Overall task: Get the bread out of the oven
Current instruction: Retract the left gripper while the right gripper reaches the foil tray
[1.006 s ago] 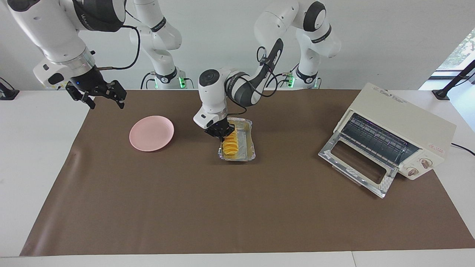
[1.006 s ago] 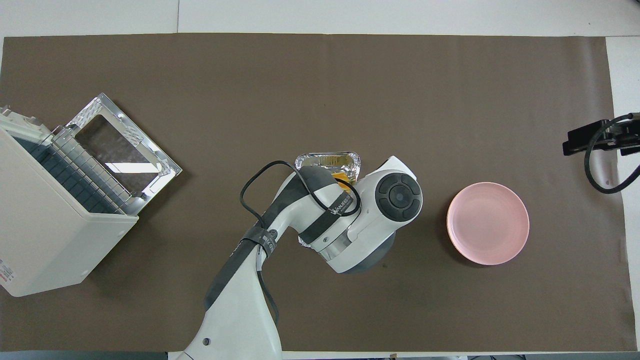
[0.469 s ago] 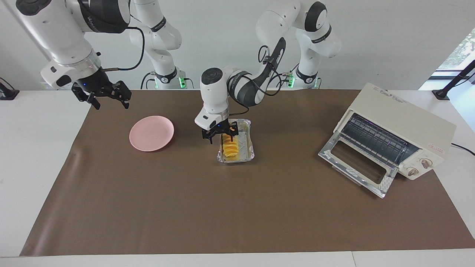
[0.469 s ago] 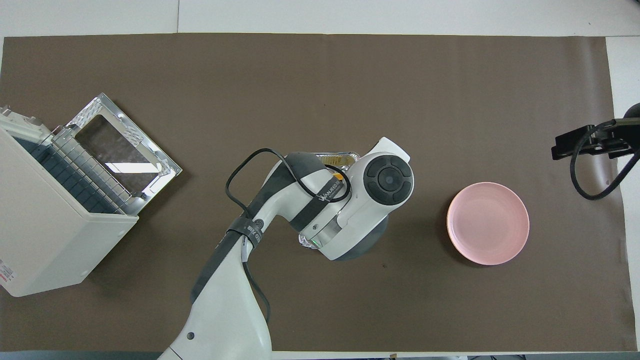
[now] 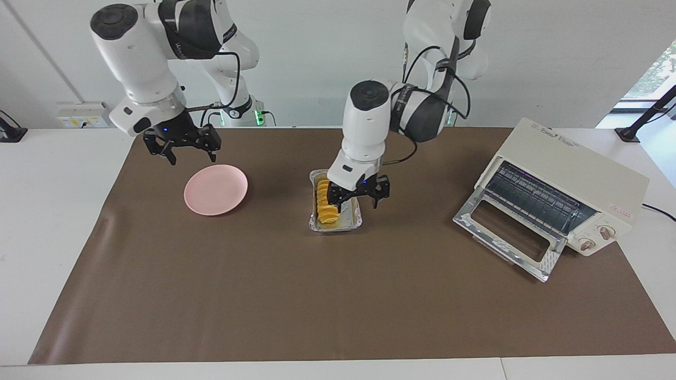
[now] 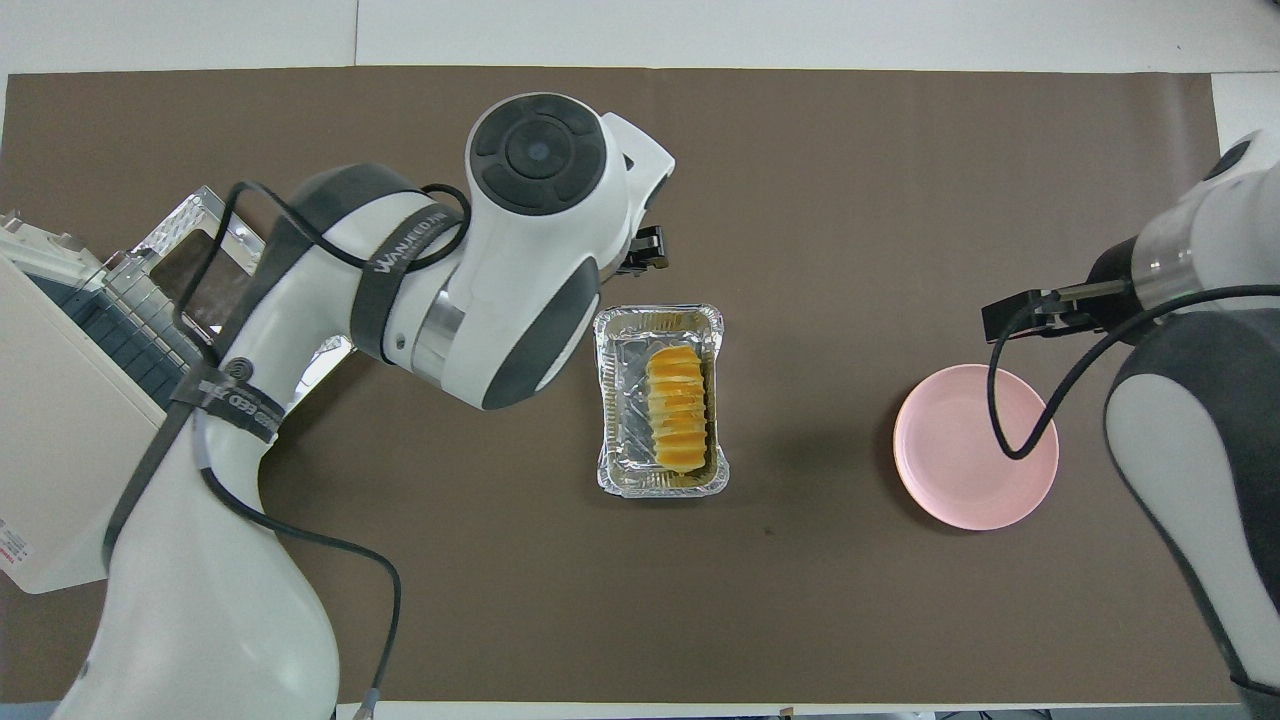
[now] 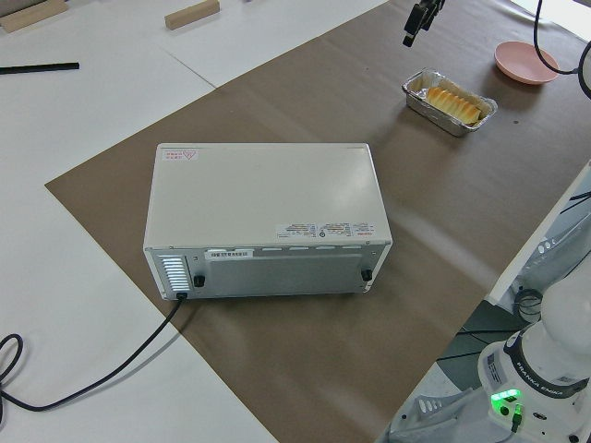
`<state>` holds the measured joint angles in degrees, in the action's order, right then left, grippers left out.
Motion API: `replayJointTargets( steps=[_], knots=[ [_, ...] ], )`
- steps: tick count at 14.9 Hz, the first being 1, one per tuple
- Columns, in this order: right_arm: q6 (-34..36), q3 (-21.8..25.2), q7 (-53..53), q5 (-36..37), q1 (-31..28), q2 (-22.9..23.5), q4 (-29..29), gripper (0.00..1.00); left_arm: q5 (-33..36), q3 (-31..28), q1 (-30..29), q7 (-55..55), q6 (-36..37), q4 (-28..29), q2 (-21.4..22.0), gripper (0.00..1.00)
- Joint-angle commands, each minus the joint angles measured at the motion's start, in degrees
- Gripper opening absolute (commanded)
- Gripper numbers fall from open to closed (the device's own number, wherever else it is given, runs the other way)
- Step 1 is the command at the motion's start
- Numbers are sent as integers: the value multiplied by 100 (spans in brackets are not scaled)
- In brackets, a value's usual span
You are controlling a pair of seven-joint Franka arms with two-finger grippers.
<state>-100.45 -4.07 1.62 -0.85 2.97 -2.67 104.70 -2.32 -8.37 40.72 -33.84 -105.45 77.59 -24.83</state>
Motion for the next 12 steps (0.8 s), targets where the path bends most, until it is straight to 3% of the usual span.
replayJointTargets(
  steps=[1, 5, 8, 10, 12],
  knots=[
    [-457, -6, 599, -108, 448, -77, 638, 100, -85, 37, -598, 1112, 471, 152, 284, 100],
    [-1423, -6, 1330, -117, 1037, 415, 867, 100, -76, 37, -1609, 2424, 999, 326, 767, 100],
    [-1820, -6, 1604, -135, 1328, 723, 929, 100, -76, 37, -2225, 3259, 1141, 879, 1373, 100],
    [-2004, -6, 1631, -152, 1547, 846, 929, 100, -76, 46, -2551, 3367, 1132, 1302, 1866, 100],
    [-2363, -6, 1675, -239, 1609, 925, 1095, 100, -76, 106, -2648, 3367, 1123, 1373, 1902, 100]
  ],
)
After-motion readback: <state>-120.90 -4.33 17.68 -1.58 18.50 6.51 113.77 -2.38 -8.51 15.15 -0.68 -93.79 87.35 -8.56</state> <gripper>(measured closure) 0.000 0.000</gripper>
